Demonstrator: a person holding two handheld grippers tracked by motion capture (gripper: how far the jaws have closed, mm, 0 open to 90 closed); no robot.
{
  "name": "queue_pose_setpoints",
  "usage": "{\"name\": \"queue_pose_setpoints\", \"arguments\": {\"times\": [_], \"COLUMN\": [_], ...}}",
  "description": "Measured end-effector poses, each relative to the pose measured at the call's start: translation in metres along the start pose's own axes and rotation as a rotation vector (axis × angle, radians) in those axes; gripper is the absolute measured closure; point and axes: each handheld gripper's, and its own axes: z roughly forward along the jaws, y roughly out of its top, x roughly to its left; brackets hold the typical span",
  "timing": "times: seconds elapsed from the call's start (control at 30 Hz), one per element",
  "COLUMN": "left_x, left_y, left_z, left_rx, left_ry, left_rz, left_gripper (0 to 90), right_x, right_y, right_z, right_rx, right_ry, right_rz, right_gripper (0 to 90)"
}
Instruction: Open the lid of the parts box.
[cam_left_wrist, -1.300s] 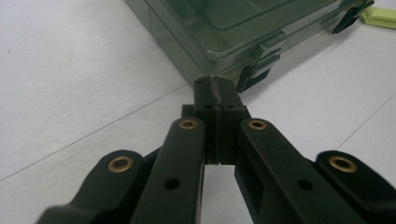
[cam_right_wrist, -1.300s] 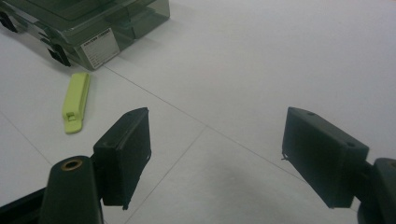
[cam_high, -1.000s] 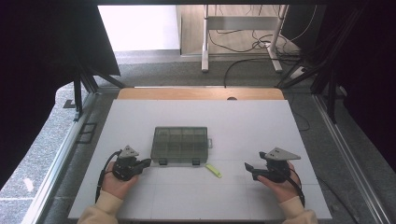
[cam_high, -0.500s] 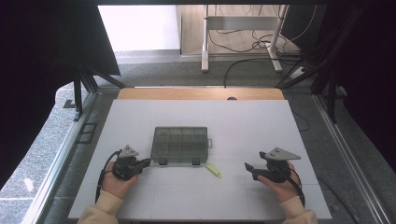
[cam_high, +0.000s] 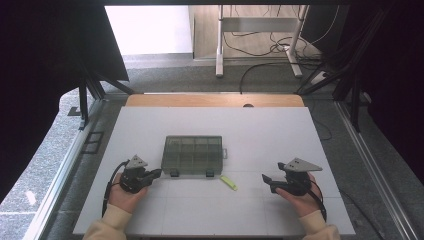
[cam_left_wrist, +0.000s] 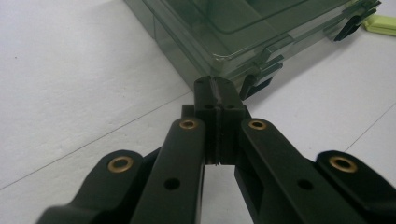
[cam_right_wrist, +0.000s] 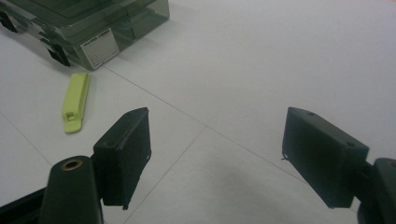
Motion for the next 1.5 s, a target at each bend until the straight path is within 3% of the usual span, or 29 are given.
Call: {"name": "queue_pose_setpoints", "arguments": {"times": [0.37,0.57,0.93,1.37,1.5], "left_x": [0.002,0.003,0.005,0.005,0.005], "left_y": [0.004,0.006,0.007,0.008,0.008], "left_z": [-0.003,-0.004,-0.004,-0.005,-0.005], "left_rx": [-0.051,-0.072,-0.082,-0.09,-0.091], "left_ry": [-0.009,-0.025,-0.046,-0.041,-0.04], "left_rz": [-0.012,-0.022,-0.024,-0.026,-0.026], "left_gripper": [90.0,90.0,90.0,90.0,90.0], "right_x": [0.001,0.006,0.03,0.047,0.055], "right_y": [0.001,0.008,0.03,0.051,0.058], "right_z": [0.001,0.007,0.037,0.061,0.073], "right_rx": [-0.003,-0.016,-0.016,-0.024,-0.015], "right_ry": [-0.001,0.023,0.1,0.136,0.143], "right_rz": [-0.005,-0.024,-0.086,-0.136,-0.172], "right_gripper": [23.3,23.4,23.7,24.3,24.7]}}
